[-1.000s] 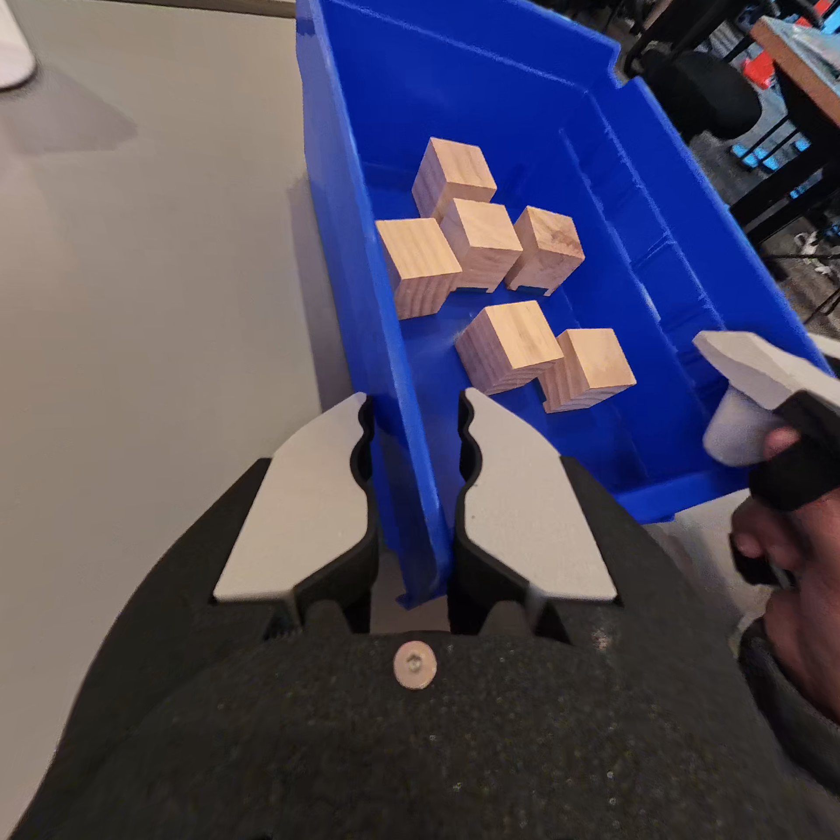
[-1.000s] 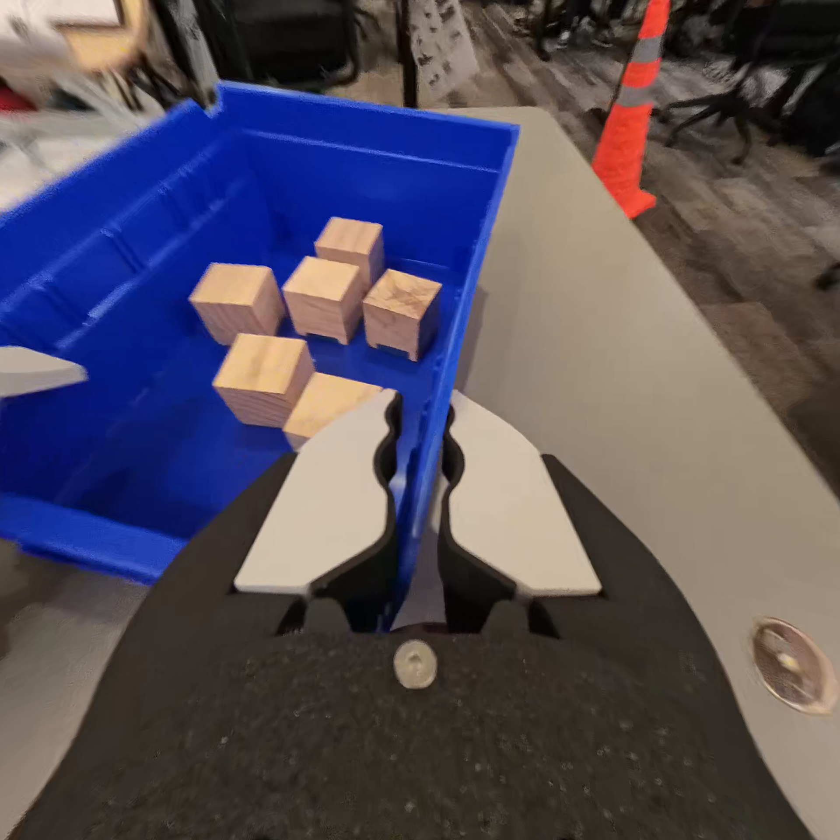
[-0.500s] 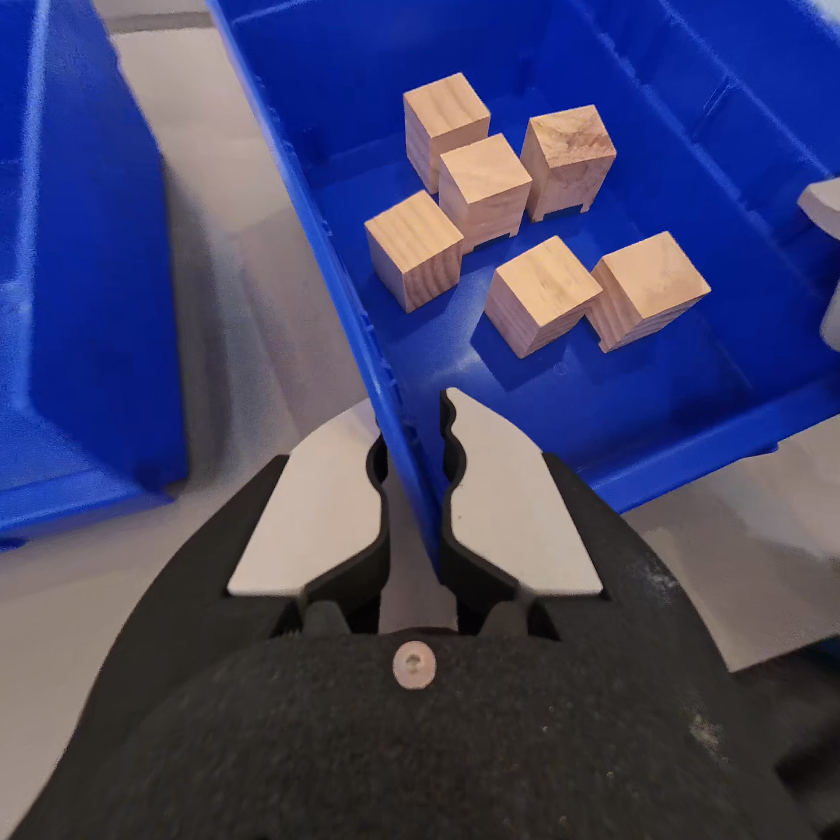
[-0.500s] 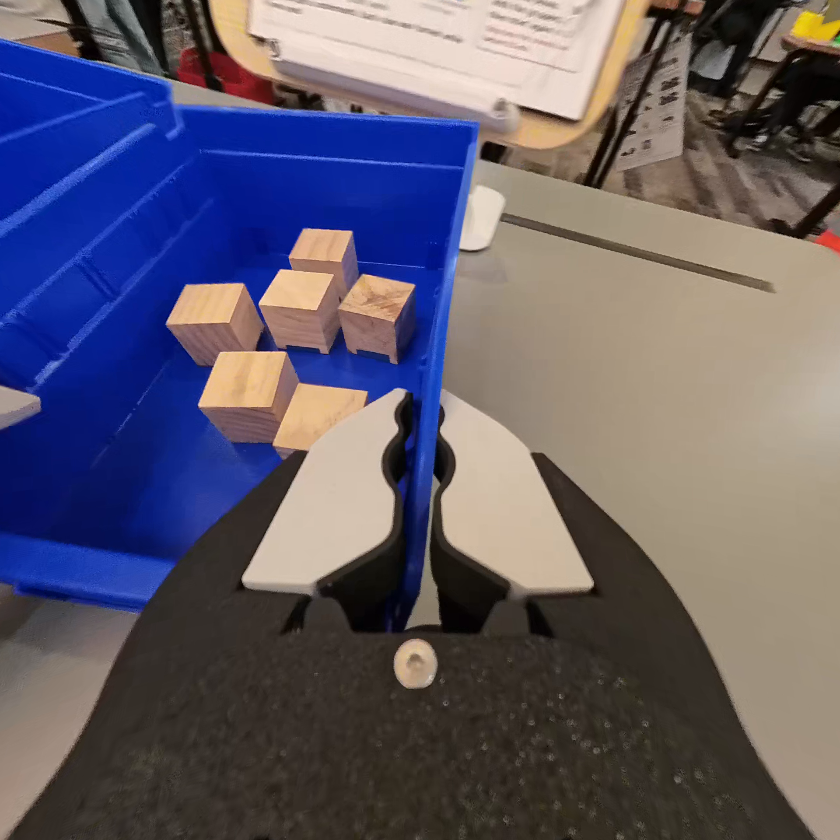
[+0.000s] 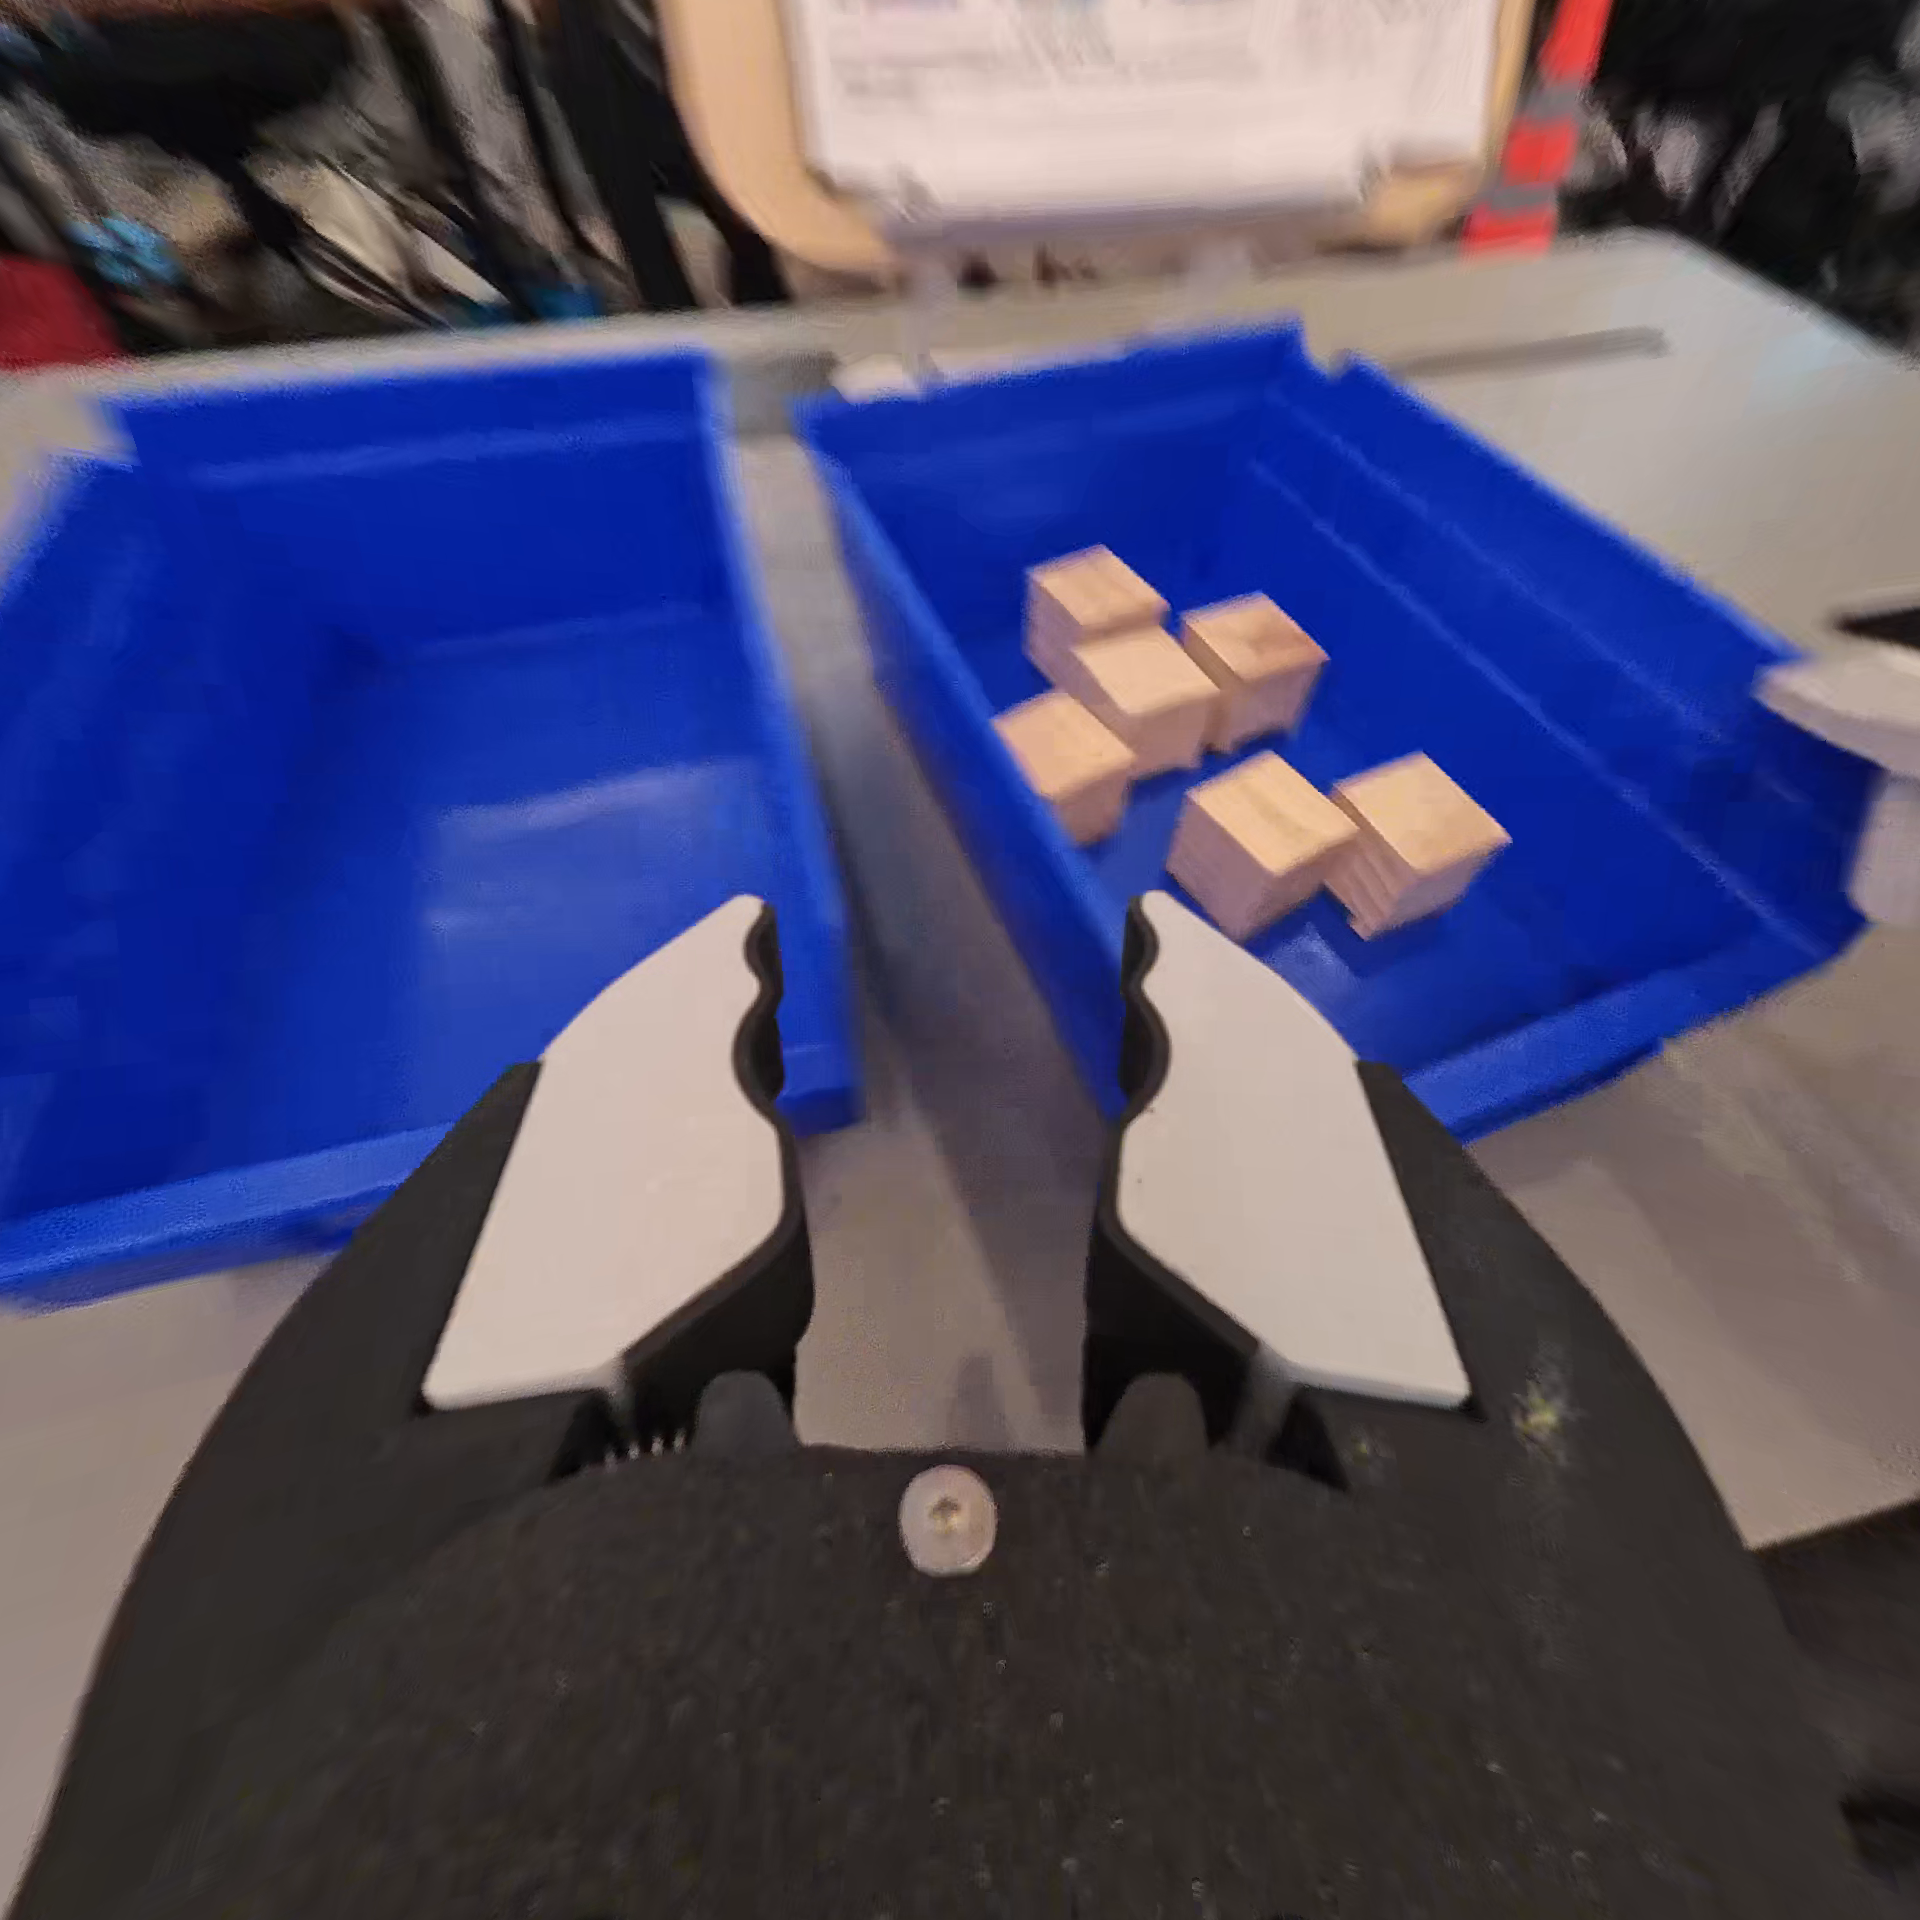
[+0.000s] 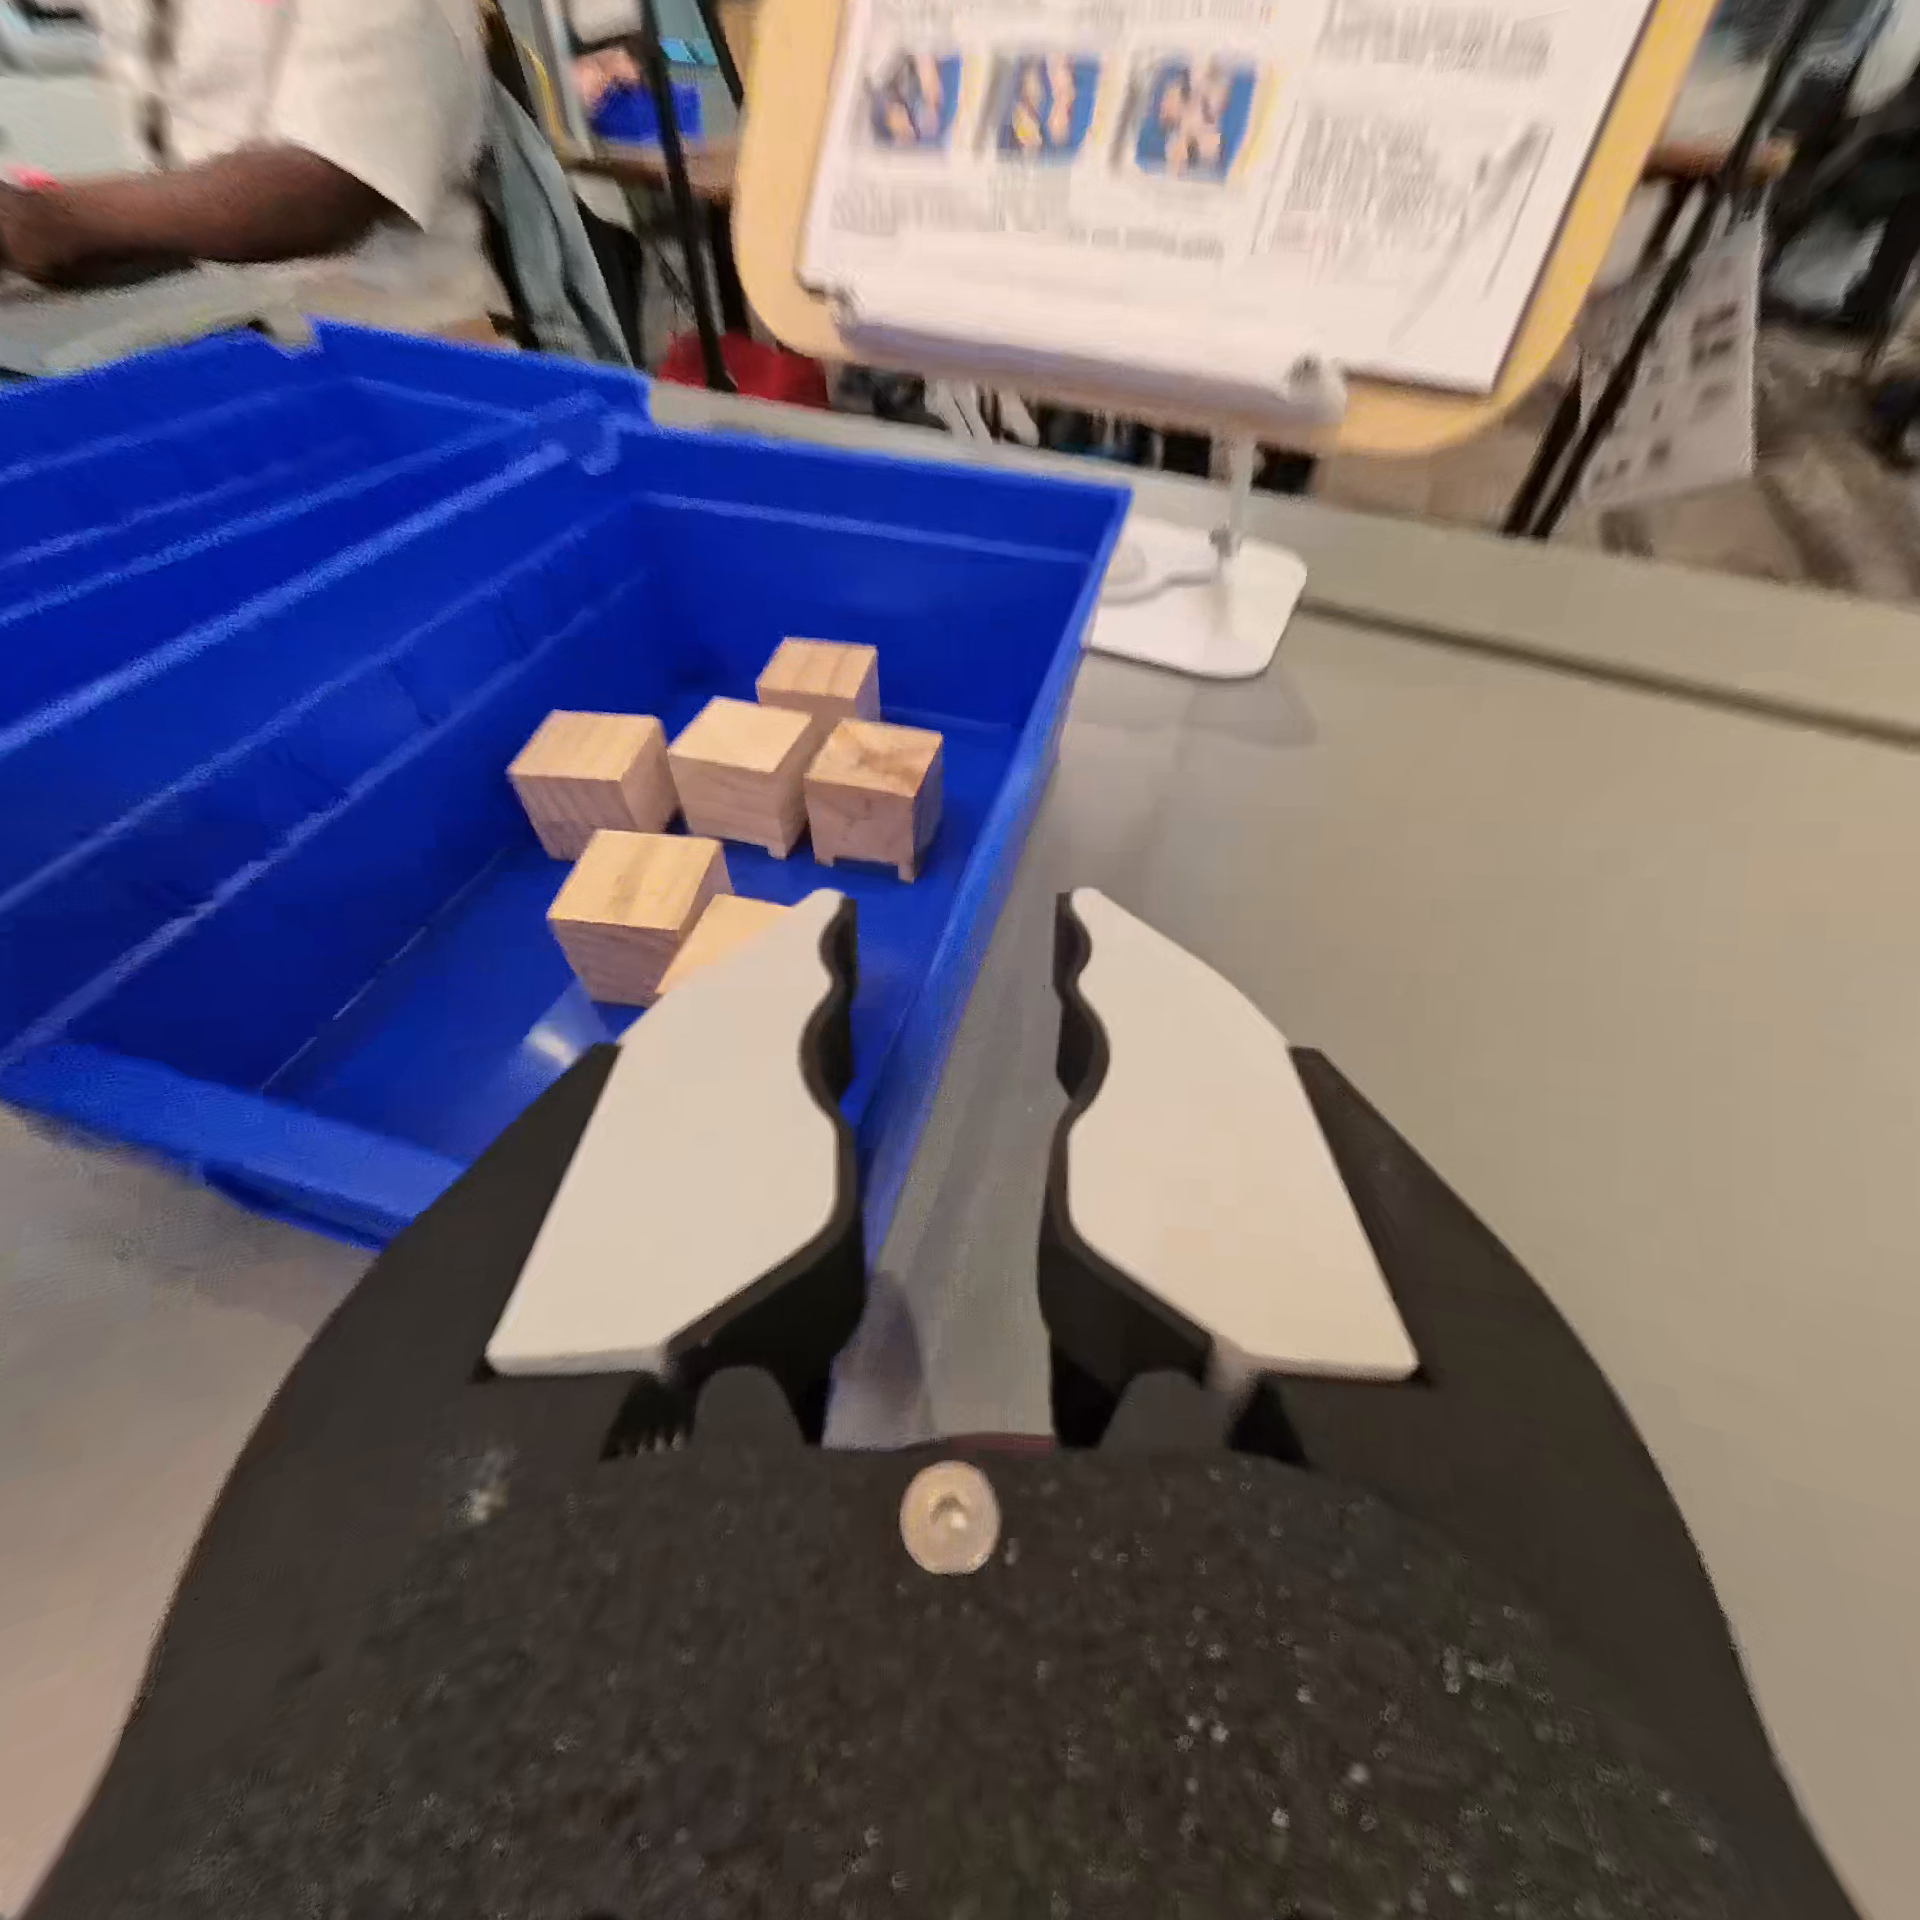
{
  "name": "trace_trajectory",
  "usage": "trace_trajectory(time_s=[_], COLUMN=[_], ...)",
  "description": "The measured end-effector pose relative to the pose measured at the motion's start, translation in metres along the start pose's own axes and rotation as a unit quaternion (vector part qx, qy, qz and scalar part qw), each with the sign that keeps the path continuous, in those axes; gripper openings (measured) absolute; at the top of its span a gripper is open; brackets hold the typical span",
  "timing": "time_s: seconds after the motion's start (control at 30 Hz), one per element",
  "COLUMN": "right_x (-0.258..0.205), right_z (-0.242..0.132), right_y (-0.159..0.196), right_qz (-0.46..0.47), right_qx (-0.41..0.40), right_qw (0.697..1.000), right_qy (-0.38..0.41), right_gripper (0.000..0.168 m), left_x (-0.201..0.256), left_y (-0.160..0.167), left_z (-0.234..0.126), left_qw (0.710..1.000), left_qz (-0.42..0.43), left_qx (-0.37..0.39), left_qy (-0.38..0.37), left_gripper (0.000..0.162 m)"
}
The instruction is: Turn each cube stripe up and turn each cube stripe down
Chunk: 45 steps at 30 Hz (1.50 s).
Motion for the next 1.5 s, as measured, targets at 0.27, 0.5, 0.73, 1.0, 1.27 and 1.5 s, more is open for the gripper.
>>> trace_trajectory(time_s=[0.27,0.5,0.73,1.0,1.27,1.5], right_x=[-0.059,-0.134,-0.188,-0.223,-0.239,-0.199], right_z=[-0.03,-0.024,0.007,0.035,0.031,-0.01], right_y=[0.007,0.013,0.019,0.006,0.0,-0.066], right_qz=[-0.029,-0.06,-0.08,-0.049,-0.068,-0.077], right_qx=[0.045,0.004,-0.065,-0.09,-0.08,0.07], right_qw=[0.989,0.969,0.963,0.97,0.974,0.987], right_qy=[-0.141,-0.238,-0.251,-0.219,-0.199,-0.12], right_gripper=[0.041,0.04,0.036,0.041,0.01,0.008], left_x=[-0.195,-0.216,-0.175,-0.134,-0.103,-0.067], left_y=[0.017,0.042,0.068,0.103,0.12,0.038], left_z=[-0.005,0.04,-0.021,-0.095,-0.154,-0.16], left_qw=[0.987,0.981,0.982,0.986,0.985,0.975], left_qz=[-0.094,-0.15,-0.101,-0.08,-0.031,0.043], left_qx=[-0.058,-0.116,-0.109,-0.08,-0.029,0.112], left_qy=[-0.113,-0.039,-0.121,-0.123,-0.167,-0.189], left_gripper=[0.074,0.005,0.003,0.007,0.01,0.007])
Point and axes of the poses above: each gripper's, where its closed fingertips meet, z out along the fingers, y out of its underside, x = y × z across the jaws, the point moved 9 cm from there along -z, back along the fingers, and after that the axes turned 5 degrees about -y, right-handed, at the moved point
